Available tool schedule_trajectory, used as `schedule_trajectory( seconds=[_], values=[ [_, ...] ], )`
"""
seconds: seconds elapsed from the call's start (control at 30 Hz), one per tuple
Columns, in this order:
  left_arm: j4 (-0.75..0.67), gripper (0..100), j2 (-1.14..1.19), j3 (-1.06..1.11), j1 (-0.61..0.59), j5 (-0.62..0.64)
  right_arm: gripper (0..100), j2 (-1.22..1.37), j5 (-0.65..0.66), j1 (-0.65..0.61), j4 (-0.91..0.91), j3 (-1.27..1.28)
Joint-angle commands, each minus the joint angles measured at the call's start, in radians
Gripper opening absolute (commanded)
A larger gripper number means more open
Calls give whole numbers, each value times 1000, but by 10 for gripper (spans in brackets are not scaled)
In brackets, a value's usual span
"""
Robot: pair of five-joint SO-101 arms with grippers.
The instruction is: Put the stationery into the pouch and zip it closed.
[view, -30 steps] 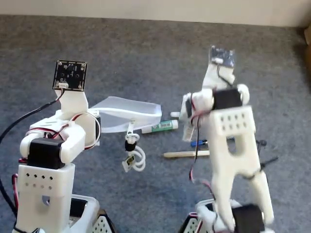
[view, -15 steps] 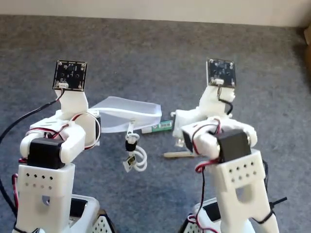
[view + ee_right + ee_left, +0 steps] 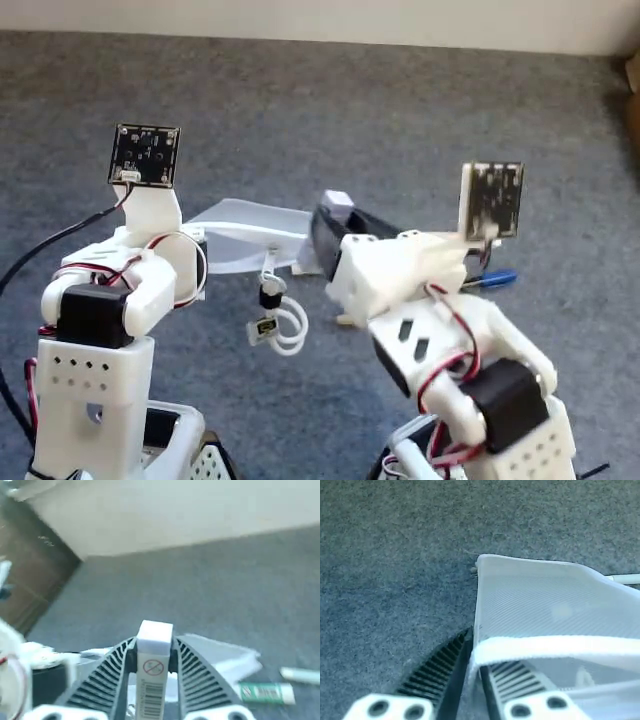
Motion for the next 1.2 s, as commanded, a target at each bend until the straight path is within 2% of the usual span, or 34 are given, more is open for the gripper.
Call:
schedule_trajectory(
  seconds=[0.0,0.17,0.43,0.73,1.17],
  values=[
    [-25,14,16,-12,-12,12,5,-61,141,-73,-147,50],
    [-25,14,16,-12,-12,12,5,-87,262,-142,-377,202],
    [-25,14,16,-8,-12,12,5,-91,307,-173,-723,423],
    [-25,14,16,-7,-12,12,5,-91,319,-173,-885,545],
    [-25,14,16,-7,-12,12,5,-90,595,-174,-1141,791]
  ],
)
